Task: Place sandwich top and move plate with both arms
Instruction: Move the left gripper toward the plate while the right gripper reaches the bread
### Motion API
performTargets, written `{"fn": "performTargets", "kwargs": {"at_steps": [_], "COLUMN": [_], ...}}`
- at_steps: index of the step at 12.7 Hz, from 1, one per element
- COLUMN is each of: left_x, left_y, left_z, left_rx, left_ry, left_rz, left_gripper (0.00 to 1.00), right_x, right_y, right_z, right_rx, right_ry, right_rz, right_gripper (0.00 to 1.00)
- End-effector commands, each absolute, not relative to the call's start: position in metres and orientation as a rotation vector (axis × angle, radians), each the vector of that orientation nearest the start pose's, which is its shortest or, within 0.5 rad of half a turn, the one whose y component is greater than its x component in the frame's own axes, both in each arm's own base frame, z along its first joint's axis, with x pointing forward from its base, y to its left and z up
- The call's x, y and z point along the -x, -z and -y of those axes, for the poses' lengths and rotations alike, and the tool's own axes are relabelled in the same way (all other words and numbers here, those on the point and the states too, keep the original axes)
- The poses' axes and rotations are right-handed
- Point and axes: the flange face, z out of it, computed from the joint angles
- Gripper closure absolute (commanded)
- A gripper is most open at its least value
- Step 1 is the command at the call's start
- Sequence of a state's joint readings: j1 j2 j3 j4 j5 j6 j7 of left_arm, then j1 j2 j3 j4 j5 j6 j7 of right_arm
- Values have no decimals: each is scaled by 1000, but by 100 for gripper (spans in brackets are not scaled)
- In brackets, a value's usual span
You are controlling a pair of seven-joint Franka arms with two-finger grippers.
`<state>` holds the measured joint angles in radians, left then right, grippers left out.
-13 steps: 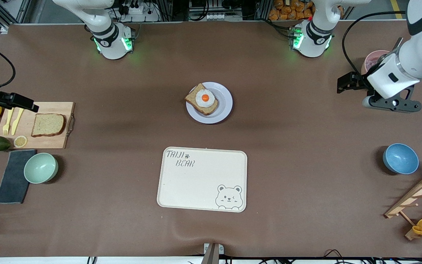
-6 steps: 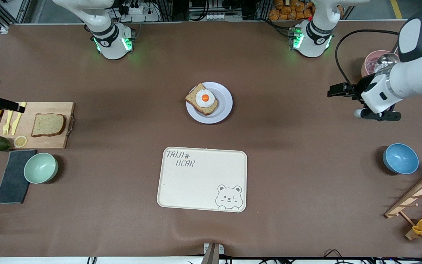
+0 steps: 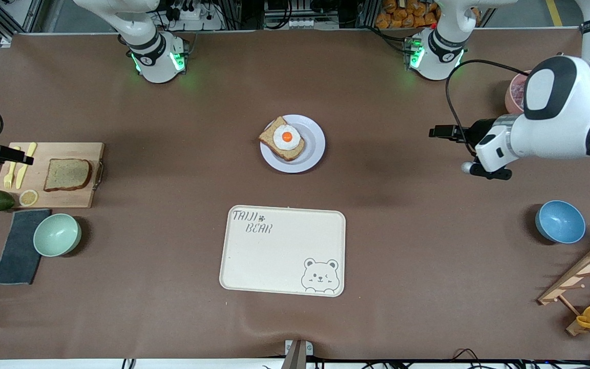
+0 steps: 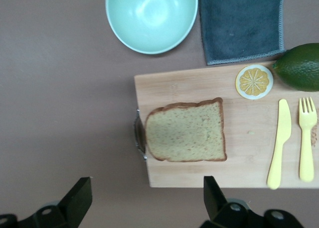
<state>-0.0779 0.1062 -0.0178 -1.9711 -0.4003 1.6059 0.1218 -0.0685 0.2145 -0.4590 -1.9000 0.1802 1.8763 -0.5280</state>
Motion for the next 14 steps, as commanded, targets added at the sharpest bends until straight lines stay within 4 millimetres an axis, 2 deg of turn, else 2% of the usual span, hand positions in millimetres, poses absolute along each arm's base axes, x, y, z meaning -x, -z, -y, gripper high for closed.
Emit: {"fn": "performTargets", "kwargs": {"at_steps": [1, 3, 4, 6, 7, 12, 13, 14], "left_x": [-518, -523, -523, -526, -525, -528, -528, -531], "left_y": [-383, -373, -369, -347, -339, -323, -322, -324], "left_z": [87, 72, 72, 62, 62, 73, 72, 74], "left_rx": [3488, 3552, 3581, 3635, 3639, 3694, 3702, 3703], "left_ry": [-828, -845, -843, -898, -927, -979, -981, -964], "left_rz": [-299, -253, -298, -349, -363, -336, -327, -337], "left_gripper": [0, 0, 0, 0, 0, 0, 0, 0], "right_x": [-509, -505, -505, -500, -498, -493, -487, -486], "right_y": [-354, -329, -313, -284, -273, -235, -226, -214], "right_z": [293, 313, 319, 330, 333, 347, 358, 358], "right_rx": [2944, 2965, 2952, 2896, 2878, 2878, 2869, 2845], "right_ry": [-216, -217, -201, -164, -152, -135, -119, -96], "right_rz": [14, 34, 41, 106, 114, 118, 115, 122], "right_gripper": [12, 20, 24, 28, 29, 32, 32, 34]}}
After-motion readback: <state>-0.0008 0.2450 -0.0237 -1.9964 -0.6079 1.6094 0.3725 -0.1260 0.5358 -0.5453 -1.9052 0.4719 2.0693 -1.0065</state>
